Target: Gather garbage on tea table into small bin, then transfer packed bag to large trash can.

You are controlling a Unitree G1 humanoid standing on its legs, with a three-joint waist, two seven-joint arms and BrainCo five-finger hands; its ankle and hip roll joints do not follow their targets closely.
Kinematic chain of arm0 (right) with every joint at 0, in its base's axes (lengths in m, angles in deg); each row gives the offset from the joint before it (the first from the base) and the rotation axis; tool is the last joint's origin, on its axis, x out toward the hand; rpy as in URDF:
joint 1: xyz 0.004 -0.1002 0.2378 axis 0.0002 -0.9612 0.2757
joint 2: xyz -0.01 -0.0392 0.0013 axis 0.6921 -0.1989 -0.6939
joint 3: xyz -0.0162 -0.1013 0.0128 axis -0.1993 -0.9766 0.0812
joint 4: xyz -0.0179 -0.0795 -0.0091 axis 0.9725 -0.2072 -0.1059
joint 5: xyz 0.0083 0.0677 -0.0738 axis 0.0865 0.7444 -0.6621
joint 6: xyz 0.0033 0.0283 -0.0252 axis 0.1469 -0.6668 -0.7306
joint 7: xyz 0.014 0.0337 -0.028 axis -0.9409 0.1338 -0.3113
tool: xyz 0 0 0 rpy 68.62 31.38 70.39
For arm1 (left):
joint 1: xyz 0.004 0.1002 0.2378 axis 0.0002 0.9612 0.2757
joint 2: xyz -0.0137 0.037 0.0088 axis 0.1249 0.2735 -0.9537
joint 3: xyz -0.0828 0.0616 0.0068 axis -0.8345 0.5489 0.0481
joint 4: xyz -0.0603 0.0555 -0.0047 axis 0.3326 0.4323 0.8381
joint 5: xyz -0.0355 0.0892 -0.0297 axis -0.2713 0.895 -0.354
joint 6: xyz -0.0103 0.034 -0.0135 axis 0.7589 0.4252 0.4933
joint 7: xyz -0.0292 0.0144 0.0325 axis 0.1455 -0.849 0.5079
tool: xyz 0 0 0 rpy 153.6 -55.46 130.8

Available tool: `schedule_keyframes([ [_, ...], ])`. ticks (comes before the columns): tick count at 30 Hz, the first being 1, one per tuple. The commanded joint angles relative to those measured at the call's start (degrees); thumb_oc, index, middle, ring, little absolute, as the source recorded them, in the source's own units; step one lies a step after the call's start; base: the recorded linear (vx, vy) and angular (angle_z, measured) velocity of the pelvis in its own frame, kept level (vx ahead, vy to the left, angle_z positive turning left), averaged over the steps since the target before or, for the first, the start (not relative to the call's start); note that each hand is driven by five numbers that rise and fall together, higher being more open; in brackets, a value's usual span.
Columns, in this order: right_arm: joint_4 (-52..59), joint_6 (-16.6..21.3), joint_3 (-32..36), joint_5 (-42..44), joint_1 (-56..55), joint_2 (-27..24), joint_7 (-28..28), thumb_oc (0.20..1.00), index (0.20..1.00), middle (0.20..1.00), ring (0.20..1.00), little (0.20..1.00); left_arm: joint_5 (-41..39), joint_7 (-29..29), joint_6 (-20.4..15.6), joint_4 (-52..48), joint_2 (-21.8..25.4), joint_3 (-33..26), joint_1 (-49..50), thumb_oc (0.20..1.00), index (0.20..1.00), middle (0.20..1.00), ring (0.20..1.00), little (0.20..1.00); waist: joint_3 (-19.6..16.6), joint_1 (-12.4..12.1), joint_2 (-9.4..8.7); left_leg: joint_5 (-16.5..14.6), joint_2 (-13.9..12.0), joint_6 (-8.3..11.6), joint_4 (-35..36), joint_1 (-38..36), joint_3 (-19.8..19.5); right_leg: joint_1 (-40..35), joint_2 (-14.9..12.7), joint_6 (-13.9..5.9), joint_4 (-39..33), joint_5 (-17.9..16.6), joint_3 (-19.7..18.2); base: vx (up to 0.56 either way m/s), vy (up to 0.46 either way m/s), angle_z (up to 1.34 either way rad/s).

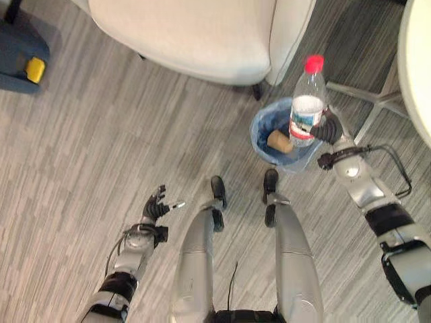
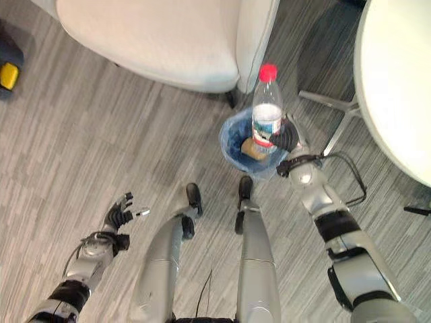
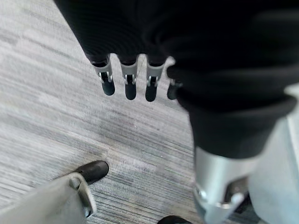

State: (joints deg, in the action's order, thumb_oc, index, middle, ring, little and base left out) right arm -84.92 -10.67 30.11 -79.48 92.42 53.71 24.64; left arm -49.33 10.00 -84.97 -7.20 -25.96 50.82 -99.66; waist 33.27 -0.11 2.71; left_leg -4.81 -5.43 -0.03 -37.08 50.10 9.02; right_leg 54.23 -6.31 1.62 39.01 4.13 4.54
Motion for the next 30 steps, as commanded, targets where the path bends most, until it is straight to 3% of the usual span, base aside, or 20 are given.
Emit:
schedule_keyframes([
  [1,3.2,1.1,-2.3,-1.8,-2.0,-1.0,3.0,0.200,0.200,0.200,0.200,0.200,-2.1,-2.0,-1.5,-0.8,1.7,0.4,3.9,1.000,1.000,1.000,1.000,1.000,-3.8,0.6,0.27,-8.0,-0.6,1.74,-4.2,-1.3,-3.6,-2.9,-0.2,-3.89,-1.2,6.8,0.8,-0.01,-0.044,0.01],
  [9,-8.0,-0.7,-7.8,0.2,9.4,-0.5,4.8,0.200,0.200,0.200,0.200,0.200,-4.3,-3.0,-2.0,-5.2,4.0,3.4,0.4,1.000,1.000,1.000,1.000,1.000,-3.5,-1.1,1.40,-10.6,0.6,0.42,-15.8,14.2,-7.1,11.6,-1.1,-2.27,11.6,10.7,1.2,0.00,-0.070,0.08],
  [10,-10.0,-1.0,-8.8,0.7,10.9,-0.2,4.7,0.677,0.677,0.677,0.677,0.677,-4.4,-3.0,-2.0,-5.4,4.1,3.9,0.4,1.000,1.000,1.000,1.000,1.000,-3.5,-1.5,1.50,-10.9,0.8,0.32,-16.8,15.6,-7.5,12.9,-1.3,-1.94,12.8,11.1,1.1,0.00,-0.024,0.19],
  [11,-10.1,-0.9,-8.9,0.8,11.0,-0.2,4.8,0.944,0.944,0.944,0.944,0.944,-4.4,-3.0,-2.0,-5.4,4.1,3.8,0.3,1.000,1.000,1.000,1.000,1.000,-3.5,-1.4,1.51,-10.9,0.8,0.32,-16.9,15.7,-7.5,13.0,-1.3,-1.94,12.9,11.1,1.1,-0.02,-0.019,0.19],
  [12,-12.8,-1.6,-10.4,0.8,12.5,0.0,4.7,1.000,1.000,1.000,1.000,1.000,-4.2,-3.2,-1.9,-5.1,4.3,4.4,0.3,1.000,1.000,1.000,1.000,1.000,-3.5,-2.0,1.60,-10.9,1.1,0.26,-17.7,17.2,-8.0,14.1,-1.8,-1.73,13.8,11.3,1.4,-0.02,-0.012,0.09],
  [22,-6.5,-1.4,-9.6,-3.9,8.3,-1.2,5.7,1.000,1.000,1.000,1.000,1.000,-2.9,-3.5,-1.8,-5.2,3.9,3.3,1.3,1.000,1.000,1.000,1.000,1.000,-4.4,-2.1,0.96,-9.6,1.9,0.82,-14.8,17.2,-8.2,13.8,-1.7,-2.25,11.6,9.8,1.9,-0.03,0.007,0.05],
  [30,-7.3,-2.1,-15.9,-12.9,6.7,-2.8,2.9,1.000,1.000,1.000,1.000,1.000,-1.9,-3.2,-2.3,-4.7,4.1,2.9,1.5,1.000,1.000,1.000,1.000,1.000,-4.7,-2.3,0.43,-8.0,2.3,1.34,-11.2,16.8,-8.9,12.5,-2.5,-3.37,8.5,8.5,2.5,-0.02,-0.003,0.05],
])
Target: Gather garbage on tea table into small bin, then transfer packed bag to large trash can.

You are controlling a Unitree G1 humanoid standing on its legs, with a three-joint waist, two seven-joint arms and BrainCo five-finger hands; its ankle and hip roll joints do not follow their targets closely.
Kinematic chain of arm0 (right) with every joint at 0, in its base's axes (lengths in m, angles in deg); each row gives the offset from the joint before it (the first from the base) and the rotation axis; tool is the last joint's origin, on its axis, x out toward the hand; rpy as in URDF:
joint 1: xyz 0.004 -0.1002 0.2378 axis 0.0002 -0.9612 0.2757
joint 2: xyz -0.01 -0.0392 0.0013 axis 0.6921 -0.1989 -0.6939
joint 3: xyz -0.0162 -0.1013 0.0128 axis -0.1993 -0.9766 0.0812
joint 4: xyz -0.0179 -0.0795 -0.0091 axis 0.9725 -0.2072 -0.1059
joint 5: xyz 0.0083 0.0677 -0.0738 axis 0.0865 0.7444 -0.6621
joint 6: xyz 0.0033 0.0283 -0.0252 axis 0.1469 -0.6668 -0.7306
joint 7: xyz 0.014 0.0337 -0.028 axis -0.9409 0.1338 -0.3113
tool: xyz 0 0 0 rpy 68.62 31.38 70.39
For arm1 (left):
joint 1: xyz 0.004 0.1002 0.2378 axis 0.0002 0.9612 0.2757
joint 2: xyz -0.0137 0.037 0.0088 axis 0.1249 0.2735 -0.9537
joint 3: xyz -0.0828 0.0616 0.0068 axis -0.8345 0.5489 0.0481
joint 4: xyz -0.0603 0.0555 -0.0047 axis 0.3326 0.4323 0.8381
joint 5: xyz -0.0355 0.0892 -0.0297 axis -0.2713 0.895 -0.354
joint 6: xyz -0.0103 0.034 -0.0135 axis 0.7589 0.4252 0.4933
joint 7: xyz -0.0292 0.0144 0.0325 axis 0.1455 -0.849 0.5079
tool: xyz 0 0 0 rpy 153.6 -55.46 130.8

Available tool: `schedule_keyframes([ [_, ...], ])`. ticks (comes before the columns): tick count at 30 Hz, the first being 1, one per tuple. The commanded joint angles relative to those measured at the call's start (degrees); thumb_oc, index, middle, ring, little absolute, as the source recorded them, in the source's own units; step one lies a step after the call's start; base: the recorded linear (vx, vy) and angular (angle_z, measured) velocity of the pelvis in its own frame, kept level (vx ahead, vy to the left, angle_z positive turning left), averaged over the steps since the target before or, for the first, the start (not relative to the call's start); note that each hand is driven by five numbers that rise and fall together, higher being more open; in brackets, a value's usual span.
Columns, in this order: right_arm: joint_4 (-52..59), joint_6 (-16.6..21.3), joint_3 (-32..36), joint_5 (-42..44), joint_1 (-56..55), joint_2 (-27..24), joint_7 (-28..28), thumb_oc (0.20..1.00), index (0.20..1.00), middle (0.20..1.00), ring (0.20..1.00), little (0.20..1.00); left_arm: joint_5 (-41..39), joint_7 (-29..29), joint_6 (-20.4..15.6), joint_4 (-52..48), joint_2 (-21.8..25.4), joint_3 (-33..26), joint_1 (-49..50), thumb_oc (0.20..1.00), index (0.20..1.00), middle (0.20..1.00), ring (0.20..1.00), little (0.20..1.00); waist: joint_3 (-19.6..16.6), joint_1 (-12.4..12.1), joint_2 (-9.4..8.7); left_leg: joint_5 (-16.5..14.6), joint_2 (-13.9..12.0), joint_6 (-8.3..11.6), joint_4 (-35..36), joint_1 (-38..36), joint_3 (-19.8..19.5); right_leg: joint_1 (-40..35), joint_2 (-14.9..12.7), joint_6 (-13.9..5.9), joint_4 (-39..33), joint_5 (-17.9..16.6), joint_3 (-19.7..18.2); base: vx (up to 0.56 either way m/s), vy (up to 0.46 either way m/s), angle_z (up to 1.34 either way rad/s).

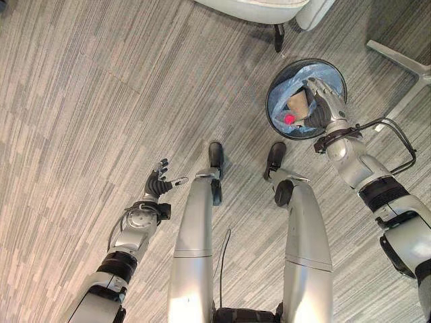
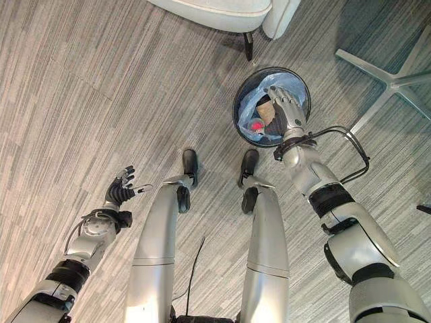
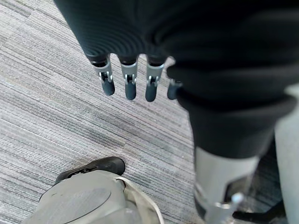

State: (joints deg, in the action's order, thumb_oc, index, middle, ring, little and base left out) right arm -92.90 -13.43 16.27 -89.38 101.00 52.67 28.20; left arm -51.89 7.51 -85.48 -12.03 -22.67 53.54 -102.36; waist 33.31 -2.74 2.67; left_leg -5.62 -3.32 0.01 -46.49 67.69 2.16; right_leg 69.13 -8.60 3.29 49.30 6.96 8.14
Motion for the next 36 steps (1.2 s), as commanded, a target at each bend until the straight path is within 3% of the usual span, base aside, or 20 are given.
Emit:
schedule_keyframes([
  [1,-0.5,0.4,-3.3,-4.0,-1.9,-1.3,-1.1,1.000,1.000,1.000,1.000,1.000,0.9,-0.9,-1.9,0.5,0.9,0.3,4.1,1.000,1.000,1.000,1.000,1.000,-4.9,0.2,0.61,-6.8,0.4,1.38,-1.4,-0.6,-2.1,-2.2,-0.4,-5.10,-1.9,5.7,-1.1,0.01,0.014,0.17],
  [12,-15.4,-2.7,-8.8,-7.8,0.4,-1.4,-1.7,1.000,1.000,1.000,1.000,1.000,1.0,-1.4,-2.7,-0.6,2.6,1.9,4.6,1.000,1.000,1.000,1.000,1.000,-5.8,-1.9,2.29,-4.4,2.6,1.76,1.3,3.1,-3.1,1.0,-2.2,-5.36,-1.8,5.6,-0.2,0.02,0.001,0.13],
  [23,-17.2,-0.9,2.8,17.0,3.8,6.7,-1.8,1.000,1.000,1.000,1.000,1.000,-0.3,-1.5,-1.8,0.9,1.9,3.5,0.0,1.000,1.000,1.000,1.000,1.000,-5.8,-2.9,3.48,-3.5,3.3,1.46,2.7,3.1,-3.3,1.5,-2.2,-5.15,-1.5,5.6,0.1,0.00,-0.006,0.05],
  [29,-30.0,-1.8,4.0,30.3,13.8,11.2,-4.7,1.000,1.000,1.000,1.000,1.000,-1.1,-1.3,-1.5,-0.2,3.5,6.3,-1.5,1.000,1.000,1.000,1.000,1.000,-5.4,-5.0,4.95,-3.3,4.0,1.44,1.9,4.8,-3.6,2.9,-2.6,-5.27,-0.1,5.7,0.3,0.00,0.006,0.04],
  [30,-30.7,-1.8,4.0,31.3,14.4,11.3,-5.0,0.721,0.721,0.721,0.721,0.721,-1.1,-1.1,-1.4,-0.3,3.4,6.5,-1.5,1.000,1.000,1.000,1.000,1.000,-5.4,-5.2,4.96,-3.2,4.1,1.44,1.7,5.0,-3.6,3.0,-2.7,-5.27,0.0,5.7,0.4,0.00,0.009,0.10],
  [31,-31.3,-1.7,4.3,32.2,14.5,11.5,-5.2,0.200,0.200,0.200,0.200,0.200,-1.0,-1.0,-1.3,-0.3,3.3,6.8,-1.5,1.000,1.000,1.000,1.000,1.000,-5.4,-5.3,4.99,-3.2,4.2,1.43,1.6,5.2,-3.6,3.2,-2.8,-5.27,0.2,5.7,0.5,0.00,0.019,0.10],
  [32,-30.7,-0.4,6.1,38.2,13.7,12.3,-5.3,0.200,0.200,0.200,0.200,0.200,-1.1,-1.1,-1.1,0.0,2.8,7.5,-2.2,1.000,1.000,1.000,1.000,1.000,-5.5,-5.4,5.00,-3.1,4.4,1.44,1.3,5.6,-3.6,3.7,-3.0,-5.29,0.7,5.8,0.4,0.00,0.024,0.09],
  [36,-29.8,0.2,7.7,41.2,12.6,12.7,-4.9,0.200,0.200,0.200,0.200,0.200,-1.3,-1.4,-0.8,0.4,2.3,7.6,-3.0,1.000,1.000,1.000,1.000,1.000,-5.3,-5.2,4.81,-3.0,4.5,1.40,1.4,5.7,-3.6,3.9,-2.9,-5.19,0.8,5.7,0.4,0.00,0.006,0.01],
])
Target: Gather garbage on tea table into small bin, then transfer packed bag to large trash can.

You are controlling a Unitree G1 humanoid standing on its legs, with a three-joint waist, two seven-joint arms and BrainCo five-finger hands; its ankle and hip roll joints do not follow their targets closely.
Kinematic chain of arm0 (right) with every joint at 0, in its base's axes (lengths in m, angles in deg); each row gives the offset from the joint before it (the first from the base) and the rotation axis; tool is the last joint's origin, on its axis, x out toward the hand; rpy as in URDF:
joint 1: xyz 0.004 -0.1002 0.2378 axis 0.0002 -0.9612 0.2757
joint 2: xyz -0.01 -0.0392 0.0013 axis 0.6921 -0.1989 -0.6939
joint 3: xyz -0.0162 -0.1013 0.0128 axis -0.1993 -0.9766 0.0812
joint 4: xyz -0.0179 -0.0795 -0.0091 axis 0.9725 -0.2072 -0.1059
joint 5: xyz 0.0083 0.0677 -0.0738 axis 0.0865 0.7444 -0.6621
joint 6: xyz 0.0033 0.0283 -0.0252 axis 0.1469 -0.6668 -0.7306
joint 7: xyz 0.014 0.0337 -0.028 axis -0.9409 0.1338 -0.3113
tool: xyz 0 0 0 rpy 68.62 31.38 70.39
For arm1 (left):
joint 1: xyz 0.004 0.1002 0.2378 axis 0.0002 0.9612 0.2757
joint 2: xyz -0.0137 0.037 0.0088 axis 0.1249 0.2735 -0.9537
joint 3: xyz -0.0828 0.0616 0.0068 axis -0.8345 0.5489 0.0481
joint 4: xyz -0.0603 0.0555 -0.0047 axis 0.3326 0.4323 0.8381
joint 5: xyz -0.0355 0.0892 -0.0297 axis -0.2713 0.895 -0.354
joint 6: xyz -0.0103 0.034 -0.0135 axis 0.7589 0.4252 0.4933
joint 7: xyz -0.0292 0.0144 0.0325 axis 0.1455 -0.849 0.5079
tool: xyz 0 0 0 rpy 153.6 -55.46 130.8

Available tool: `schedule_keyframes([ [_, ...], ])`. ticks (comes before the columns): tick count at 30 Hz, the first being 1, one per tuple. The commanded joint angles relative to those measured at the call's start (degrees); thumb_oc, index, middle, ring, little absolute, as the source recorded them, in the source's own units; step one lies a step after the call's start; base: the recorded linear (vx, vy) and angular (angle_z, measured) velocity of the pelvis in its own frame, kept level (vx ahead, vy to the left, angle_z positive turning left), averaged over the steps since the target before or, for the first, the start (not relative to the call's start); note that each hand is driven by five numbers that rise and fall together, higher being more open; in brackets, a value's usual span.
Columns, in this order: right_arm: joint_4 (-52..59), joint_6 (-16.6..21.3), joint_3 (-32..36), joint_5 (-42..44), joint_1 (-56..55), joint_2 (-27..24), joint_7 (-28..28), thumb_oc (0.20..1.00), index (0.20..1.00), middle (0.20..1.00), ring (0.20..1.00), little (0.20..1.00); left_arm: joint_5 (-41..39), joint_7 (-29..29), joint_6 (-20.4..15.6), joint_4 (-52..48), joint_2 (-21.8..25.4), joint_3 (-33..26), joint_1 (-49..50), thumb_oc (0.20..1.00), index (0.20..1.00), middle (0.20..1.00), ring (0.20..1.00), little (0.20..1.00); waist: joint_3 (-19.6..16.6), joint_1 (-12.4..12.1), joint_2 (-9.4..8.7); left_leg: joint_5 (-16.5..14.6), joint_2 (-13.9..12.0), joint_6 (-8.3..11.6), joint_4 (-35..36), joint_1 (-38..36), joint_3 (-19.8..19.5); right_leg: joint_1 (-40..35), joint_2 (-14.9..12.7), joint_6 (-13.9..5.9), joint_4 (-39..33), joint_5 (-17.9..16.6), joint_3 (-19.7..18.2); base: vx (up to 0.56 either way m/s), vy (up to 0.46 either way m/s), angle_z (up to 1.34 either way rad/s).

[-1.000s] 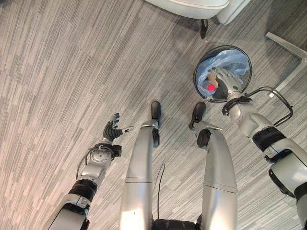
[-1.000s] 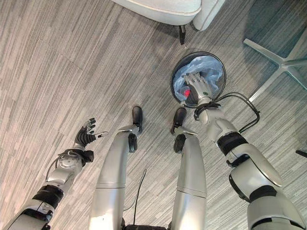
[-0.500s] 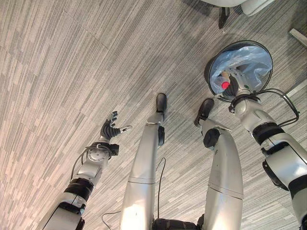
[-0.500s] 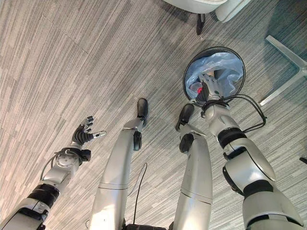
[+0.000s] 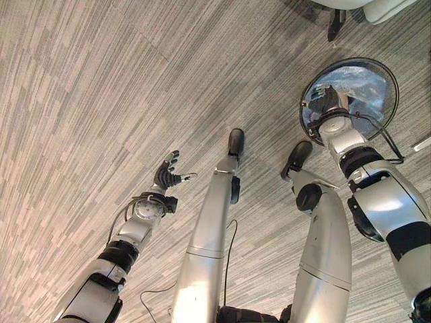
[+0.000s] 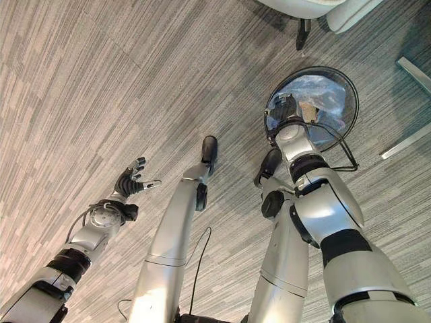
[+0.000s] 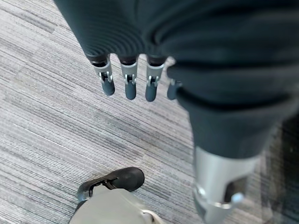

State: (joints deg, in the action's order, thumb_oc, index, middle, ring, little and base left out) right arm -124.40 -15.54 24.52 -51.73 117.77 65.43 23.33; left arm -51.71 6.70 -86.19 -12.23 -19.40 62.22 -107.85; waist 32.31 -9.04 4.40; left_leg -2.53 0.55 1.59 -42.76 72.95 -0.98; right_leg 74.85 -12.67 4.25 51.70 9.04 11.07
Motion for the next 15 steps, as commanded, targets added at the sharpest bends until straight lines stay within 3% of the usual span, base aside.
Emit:
schedule_keyframes([
  [1,1.8,2.4,-0.3,3.9,-4.3,-0.1,0.2,0.200,0.200,0.200,0.200,0.200,-1.6,-0.7,0.0,0.5,-1.0,-1.2,2.4,1.000,1.000,1.000,1.000,1.000,-4.3,1.2,3.00,-6.1,0.6,-0.18,-2.4,0.5,-0.5,-1.9,1.3,-6.15,-1.6,3.6,-2.5,0.00,0.000,0.00],
  [9,8.2,4.2,2.9,7.4,-7.8,-2.2,1.1,0.200,0.200,0.200,0.200,0.200,-1.8,-1.0,0.3,0.6,-1.9,-2.8,2.3,1.000,1.000,1.000,1.000,1.000,-4.3,2.3,2.18,-6.2,0.3,-0.12,-1.7,-0.4,0.1,-2.5,1.8,-6.50,-2.5,2.9,-2.7,-0.01,0.003,0.00],
  [15,22.5,7.3,8.5,9.1,-17.6,-2.9,1.3,0.200,0.200,0.200,0.200,0.200,-1.7,-0.2,0.6,0.6,-3.1,-5.8,3.3,1.000,1.000,1.000,1.000,1.000,-5.2,3.9,0.98,-5.6,-0.3,-0.02,3.5,-6.5,0.5,-7.9,2.4,-7.10,-7.6,1.5,-2.5,-0.04,0.002,-0.03],
])
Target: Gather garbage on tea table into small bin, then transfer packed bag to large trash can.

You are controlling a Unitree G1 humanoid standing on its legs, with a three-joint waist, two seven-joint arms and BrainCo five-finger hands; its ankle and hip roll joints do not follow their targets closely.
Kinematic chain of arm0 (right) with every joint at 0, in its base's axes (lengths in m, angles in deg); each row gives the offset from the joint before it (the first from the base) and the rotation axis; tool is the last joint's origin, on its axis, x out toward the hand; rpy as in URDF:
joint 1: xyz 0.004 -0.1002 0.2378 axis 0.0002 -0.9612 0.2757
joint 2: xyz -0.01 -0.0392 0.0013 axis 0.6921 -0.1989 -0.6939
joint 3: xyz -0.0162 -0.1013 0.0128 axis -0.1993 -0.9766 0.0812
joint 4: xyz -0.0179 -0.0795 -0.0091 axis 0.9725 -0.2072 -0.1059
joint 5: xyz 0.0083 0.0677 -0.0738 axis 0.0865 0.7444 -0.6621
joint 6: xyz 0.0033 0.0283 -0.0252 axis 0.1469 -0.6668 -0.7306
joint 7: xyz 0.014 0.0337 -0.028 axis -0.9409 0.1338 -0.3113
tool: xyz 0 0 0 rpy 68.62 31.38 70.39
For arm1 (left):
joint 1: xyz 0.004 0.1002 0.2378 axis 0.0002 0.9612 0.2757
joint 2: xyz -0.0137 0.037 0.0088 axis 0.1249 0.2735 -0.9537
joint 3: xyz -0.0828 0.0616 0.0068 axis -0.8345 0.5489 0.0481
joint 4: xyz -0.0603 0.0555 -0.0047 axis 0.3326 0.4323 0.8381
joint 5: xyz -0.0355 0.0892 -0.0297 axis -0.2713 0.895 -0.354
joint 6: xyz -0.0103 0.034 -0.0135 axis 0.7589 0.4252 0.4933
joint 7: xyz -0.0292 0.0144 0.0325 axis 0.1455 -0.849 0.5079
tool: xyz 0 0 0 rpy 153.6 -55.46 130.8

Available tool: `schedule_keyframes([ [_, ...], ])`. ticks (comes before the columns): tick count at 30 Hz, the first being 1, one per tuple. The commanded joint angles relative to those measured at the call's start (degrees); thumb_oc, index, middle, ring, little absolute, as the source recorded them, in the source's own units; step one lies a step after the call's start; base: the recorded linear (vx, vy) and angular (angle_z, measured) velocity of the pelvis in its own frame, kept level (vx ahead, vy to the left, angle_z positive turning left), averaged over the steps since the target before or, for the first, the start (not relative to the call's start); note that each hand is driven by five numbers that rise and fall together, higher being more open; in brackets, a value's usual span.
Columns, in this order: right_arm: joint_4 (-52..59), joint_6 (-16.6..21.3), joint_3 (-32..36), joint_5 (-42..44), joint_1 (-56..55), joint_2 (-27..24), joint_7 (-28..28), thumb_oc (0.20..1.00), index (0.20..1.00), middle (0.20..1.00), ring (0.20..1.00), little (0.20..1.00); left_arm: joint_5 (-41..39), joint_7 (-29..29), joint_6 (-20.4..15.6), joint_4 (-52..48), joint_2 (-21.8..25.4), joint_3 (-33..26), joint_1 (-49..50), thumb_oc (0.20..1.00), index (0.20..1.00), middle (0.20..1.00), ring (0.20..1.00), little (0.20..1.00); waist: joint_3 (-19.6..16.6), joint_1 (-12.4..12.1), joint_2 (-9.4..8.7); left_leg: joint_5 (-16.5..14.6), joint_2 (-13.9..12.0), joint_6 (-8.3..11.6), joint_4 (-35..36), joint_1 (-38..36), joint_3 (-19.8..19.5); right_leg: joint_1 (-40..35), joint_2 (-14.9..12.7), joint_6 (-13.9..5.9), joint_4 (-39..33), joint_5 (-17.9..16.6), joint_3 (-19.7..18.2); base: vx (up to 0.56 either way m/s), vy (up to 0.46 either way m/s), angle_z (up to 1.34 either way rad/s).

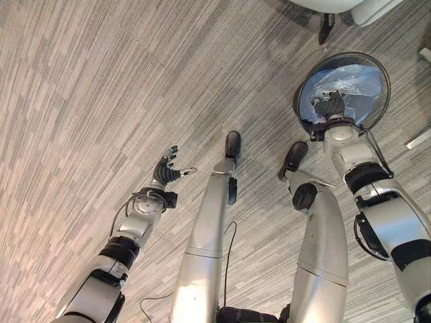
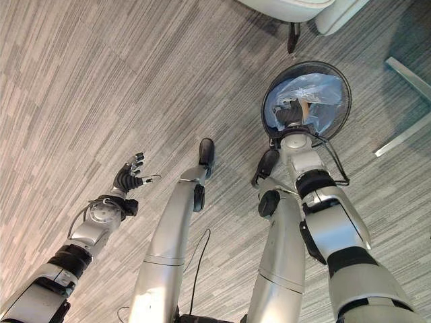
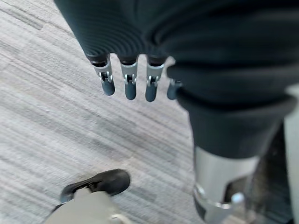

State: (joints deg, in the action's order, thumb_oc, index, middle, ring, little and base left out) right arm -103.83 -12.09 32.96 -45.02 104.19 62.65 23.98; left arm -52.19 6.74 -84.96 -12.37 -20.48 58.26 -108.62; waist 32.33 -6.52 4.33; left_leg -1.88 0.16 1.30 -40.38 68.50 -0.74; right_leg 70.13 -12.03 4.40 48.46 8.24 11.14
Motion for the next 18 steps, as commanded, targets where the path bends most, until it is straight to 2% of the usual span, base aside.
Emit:
schedule_keyframes([
  [1,3.7,4.3,1.0,2.6,-5.5,-0.1,0.6,0.200,0.200,0.200,0.200,0.200,-1.2,-0.1,-0.5,0.7,-2.2,-2.2,4.3,1.000,1.000,1.000,1.000,1.000,-5.3,1.6,0.89,-6.0,0.1,0.31,2.2,-3.3,0.2,-4.3,1.8,-7.38,-5.5,1.9,-2.4,-0.05,0.006,-0.07],
  [4,10.4,5.8,4.1,3.6,-11.4,1.0,0.1,0.200,0.200,0.200,0.200,0.200,-1.1,0.7,-0.4,0.5,-2.8,-3.6,5.4,1.000,1.000,1.000,1.000,1.000,-5.7,2.6,0.14,-5.3,0.0,0.51,6.2,-8.7,0.2,-9.2,1.7,-8.10,-9.1,0.7,-2.0,-0.05,0.009,-0.03],
  [5,16.5,6.8,6.2,2.6,-17.0,2.2,-0.6,0.200,0.200,0.200,0.200,0.200,-1.0,1.2,-0.4,-0.1,-3.0,-4.7,7.0,1.000,1.000,1.000,1.000,1.000,-6.0,3.4,-0.66,-4.9,0.1,0.64,10.0,-14.4,0.6,-14.3,1.7,-8.72,-13.5,-0.9,-1.5,-0.05,0.020,-0.01],
  [6,16.5,6.8,6.2,2.5,-17.0,2.2,-0.5,0.200,0.200,0.200,0.200,0.200,-1.0,1.2,-0.4,-0.1,-3.0,-4.7,7.0,1.000,1.000,1.000,1.000,1.000,-6.0,3.4,-0.66,-4.8,0.1,0.64,10.0,-14.5,0.6,-14.5,1.7,-8.72,-13.5,-0.9,-1.5,-0.04,0.042,-0.04],
  [9,25.3,7.8,7.6,-0.8,-24.1,3.2,-1.8,0.200,0.200,0.200,0.200,0.200,-0.6,2.1,-0.4,-0.5,-3.5,-6.3,10.2,1.000,1.000,1.000,1.000,1.000,-6.8,4.7,-1.97,-4.3,0.1,0.94,14.6,-22.5,1.1,-21.9,1.8,-9.52,-19.1,-2.8,-0.9,-0.01,0.039,-0.07],
  [11,27.4,7.6,7.8,-2.0,-26.0,3.5,-1.9,0.200,0.200,0.200,0.200,0.200,-0.5,2.2,-0.4,-0.6,-3.5,-6.6,11.1,1.000,1.000,1.000,1.000,1.000,-6.8,4.9,-2.26,-4.1,0.1,0.93,15.9,-25.0,1.2,-24.3,1.8,-9.63,-20.8,-3.3,-0.7,0.01,0.026,-0.04],
  [15,35.4,8.4,8.1,-4.0,-32.9,5.1,-4.8,0.200,0.200,0.200,0.200,0.200,0.4,3.6,-0.3,-1.2,-4.2,-8.0,15.4,1.000,1.000,1.000,1.000,1.000,-8.1,5.5,-3.81,-3.6,0.0,1.05,21.1,-34.9,1.8,-34.1,1.8,-10.35,-27.0,-5.0,0.0,0.03,0.027,-0.02],
  [16,37.4,8.6,8.2,-4.2,-34.4,5.5,-5.6,0.200,0.200,0.200,0.200,0.200,0.7,3.9,-0.3,-1.5,-4.3,-8.1,16.6,1.000,1.000,1.000,1.000,1.000,-8.4,5.7,-4.34,-1.9,0.3,0.77,22.5,-36.6,2.4,-36.0,1.6,-10.07,-29.0,-7.0,0.5,0.00,0.045,-0.11],
  [18,42.0,8.7,7.8,-5.6,-38.1,5.5,-8.3,0.200,0.200,0.200,0.200,0.200,1.5,5.0,-0.2,-1.8,-4.7,-8.9,19.7,1.000,1.000,1.000,1.000,1.000,-10.3,5.8,-5.35,-1.6,0.3,0.62,26.2,-43.2,3.0,-42.5,1.9,-10.60,-32.7,-7.8,0.8,0.09,0.042,-0.17],
])
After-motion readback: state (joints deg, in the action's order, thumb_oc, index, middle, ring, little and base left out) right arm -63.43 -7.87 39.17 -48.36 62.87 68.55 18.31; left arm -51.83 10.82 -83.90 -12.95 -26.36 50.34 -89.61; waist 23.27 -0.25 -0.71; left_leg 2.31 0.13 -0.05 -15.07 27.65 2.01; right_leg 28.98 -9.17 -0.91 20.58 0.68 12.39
